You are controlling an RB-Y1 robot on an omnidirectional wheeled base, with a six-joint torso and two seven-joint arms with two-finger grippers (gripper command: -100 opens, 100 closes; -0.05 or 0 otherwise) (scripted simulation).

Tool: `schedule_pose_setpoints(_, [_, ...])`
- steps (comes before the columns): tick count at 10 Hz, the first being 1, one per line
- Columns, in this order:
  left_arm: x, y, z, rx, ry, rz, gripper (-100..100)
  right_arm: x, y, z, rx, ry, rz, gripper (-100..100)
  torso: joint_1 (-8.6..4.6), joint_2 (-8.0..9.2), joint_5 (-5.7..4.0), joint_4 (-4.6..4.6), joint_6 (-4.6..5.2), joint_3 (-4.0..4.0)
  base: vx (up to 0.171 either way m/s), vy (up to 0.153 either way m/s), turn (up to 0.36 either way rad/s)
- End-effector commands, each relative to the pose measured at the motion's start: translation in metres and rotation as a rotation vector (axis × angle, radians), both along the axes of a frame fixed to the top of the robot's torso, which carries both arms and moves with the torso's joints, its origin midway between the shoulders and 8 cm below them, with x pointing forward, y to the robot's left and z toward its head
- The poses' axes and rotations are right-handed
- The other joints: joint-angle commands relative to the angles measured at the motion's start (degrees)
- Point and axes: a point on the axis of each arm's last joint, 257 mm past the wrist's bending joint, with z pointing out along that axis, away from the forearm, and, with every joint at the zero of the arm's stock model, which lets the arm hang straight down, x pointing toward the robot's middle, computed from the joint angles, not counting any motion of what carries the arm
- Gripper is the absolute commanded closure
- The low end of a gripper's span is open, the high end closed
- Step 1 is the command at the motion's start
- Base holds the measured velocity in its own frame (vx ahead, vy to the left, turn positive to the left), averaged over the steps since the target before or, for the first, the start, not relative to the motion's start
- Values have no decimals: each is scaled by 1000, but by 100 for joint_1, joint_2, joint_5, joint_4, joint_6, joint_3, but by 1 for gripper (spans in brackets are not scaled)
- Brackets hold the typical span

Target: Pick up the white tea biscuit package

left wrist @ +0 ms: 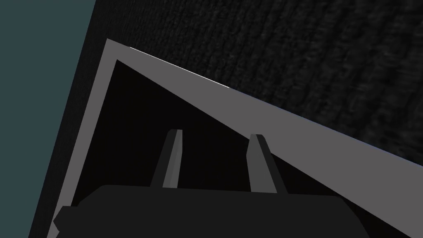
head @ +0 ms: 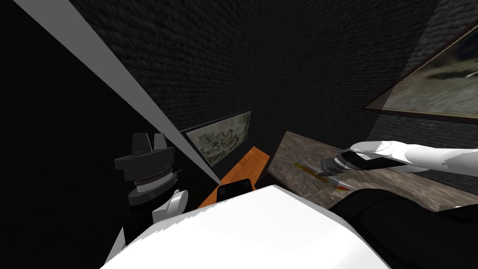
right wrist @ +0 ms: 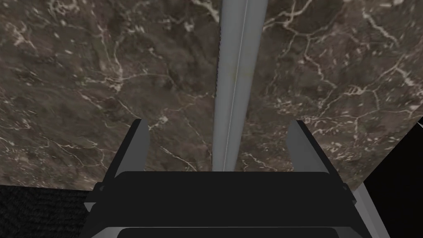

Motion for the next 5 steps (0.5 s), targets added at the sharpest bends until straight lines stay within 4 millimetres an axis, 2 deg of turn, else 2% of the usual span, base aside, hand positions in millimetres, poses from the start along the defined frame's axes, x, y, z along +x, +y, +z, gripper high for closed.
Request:
schedule_pose_setpoints(1, [0, 0, 0, 0, 0, 0, 0, 0, 0, 0, 0, 0, 0, 100, 0, 0, 0, 0, 0, 0, -8, -1, -10])
schedule_pose_setpoints(5, [0, 0, 0, 0, 0, 0, 0, 0, 0, 0, -1, -1, 0, 100, -8, -26, -9, -9, -2, -17, 0, 0, 0])
